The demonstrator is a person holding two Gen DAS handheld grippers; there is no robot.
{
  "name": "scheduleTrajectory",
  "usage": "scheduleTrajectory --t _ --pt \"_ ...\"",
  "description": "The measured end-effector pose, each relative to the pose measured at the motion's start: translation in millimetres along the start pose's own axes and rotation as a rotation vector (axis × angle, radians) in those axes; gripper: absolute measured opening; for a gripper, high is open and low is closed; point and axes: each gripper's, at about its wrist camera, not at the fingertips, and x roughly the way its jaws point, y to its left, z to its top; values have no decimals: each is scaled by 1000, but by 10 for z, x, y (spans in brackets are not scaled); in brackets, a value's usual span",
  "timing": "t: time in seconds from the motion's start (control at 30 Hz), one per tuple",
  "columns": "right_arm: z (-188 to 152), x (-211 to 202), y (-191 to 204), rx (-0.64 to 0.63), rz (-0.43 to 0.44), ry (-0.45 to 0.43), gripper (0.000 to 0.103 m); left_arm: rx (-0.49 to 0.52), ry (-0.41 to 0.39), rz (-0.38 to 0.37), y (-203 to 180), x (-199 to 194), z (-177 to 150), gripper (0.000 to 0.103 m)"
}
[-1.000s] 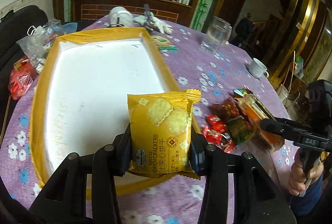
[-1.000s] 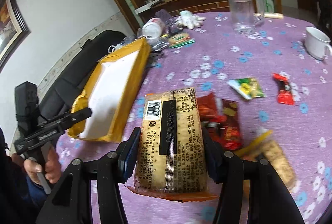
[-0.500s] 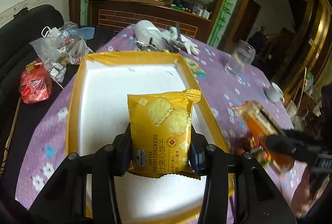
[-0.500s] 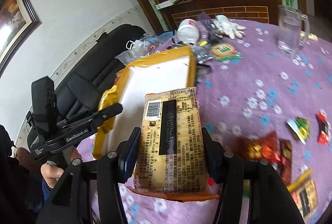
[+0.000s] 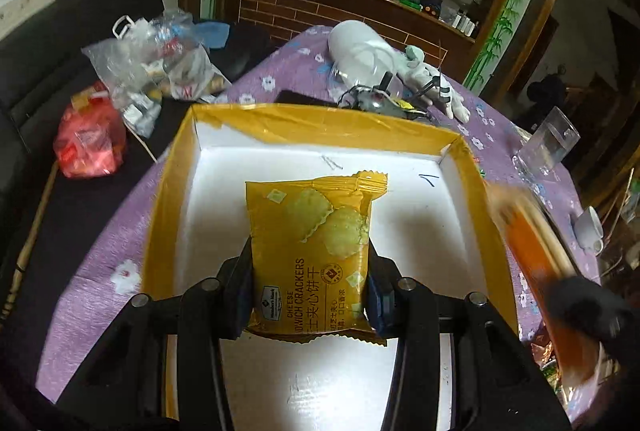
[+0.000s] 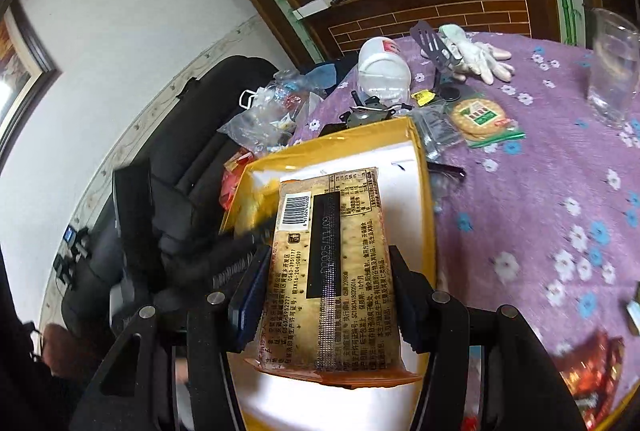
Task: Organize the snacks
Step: 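Carry both held packs over the yellow box with both tools, then open both tools to drop the packs into the box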
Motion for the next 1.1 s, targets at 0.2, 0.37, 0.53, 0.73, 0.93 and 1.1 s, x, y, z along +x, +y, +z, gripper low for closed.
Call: scheduleTrajectory --t 0.2,0.37,0.53,0.73,0.93,1.1 --pt "242 515 34 41 -41 31 56 -2 -27 31 16 24 -24 43" --pt "311 893 60 39 -84 63 56 -46 -37 55 147 51 5 43" --pt "265 1089 78 24 -101 75 56 -55 -12 82 173 123 -9 43" --pt "195 1197 38 23 -106 69 56 -37 -14 119 139 131 -26 43" --pt "181 1182 33 20 -85 60 56 -22 -25 150 105 123 -35 43" --pt "175 1164 7 30 -51 55 56 5 -16 173 46 148 -53 44"
